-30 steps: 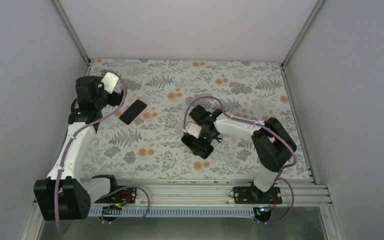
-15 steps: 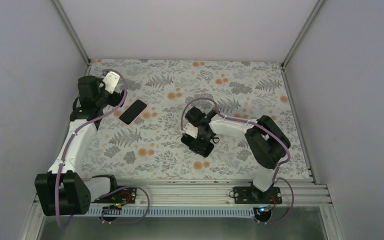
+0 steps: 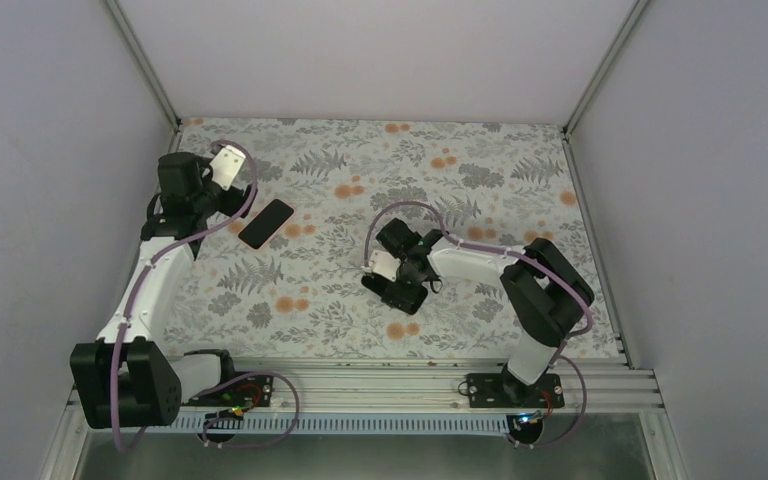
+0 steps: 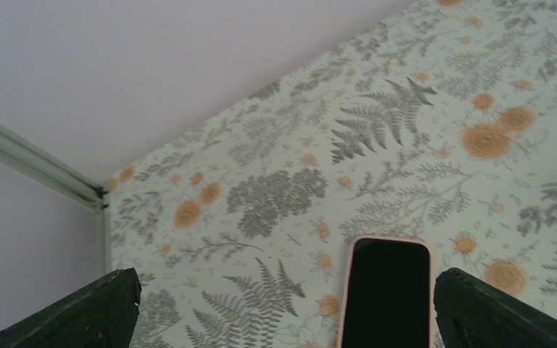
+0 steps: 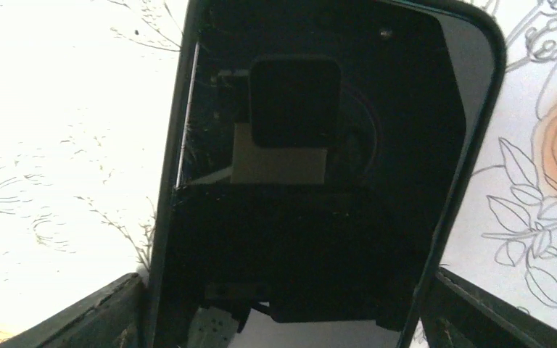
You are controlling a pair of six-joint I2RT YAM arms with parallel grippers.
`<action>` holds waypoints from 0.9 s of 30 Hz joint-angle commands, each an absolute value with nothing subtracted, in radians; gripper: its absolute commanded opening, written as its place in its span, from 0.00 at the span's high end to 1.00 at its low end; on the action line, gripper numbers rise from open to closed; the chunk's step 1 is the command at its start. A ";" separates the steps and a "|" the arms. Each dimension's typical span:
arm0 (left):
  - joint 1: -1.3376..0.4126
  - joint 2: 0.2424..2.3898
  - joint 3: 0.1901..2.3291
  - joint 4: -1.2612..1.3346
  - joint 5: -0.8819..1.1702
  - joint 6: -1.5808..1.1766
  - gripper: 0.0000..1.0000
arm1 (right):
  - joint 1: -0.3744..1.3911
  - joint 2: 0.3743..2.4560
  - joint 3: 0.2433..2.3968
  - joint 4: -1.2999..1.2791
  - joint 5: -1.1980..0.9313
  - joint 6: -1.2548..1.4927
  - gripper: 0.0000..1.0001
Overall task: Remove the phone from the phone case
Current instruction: Pick up the phone at the center of the board.
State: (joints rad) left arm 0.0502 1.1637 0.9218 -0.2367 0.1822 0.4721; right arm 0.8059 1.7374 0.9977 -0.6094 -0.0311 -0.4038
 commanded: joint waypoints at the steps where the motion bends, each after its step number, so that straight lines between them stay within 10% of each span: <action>1: 0.055 1.200 0.948 -0.314 0.283 0.519 0.00 | 0.819 1.777 0.928 -0.561 0.021 -0.474 0.15; 12: 0.049 1.324 1.066 -0.541 0.542 0.598 0.00 | 0.819 1.718 0.977 -0.506 0.062 -0.464 0.38; 27: -0.101 1.664 1.339 -0.882 0.740 0.588 0.06 | 0.820 1.551 1.096 -0.319 0.136 -0.520 0.44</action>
State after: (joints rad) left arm -0.0532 1.6150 1.3087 -0.8070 0.7006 0.6109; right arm 0.8116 1.5974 1.0321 -0.4324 0.1001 -0.4911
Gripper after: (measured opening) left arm 0.947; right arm 0.785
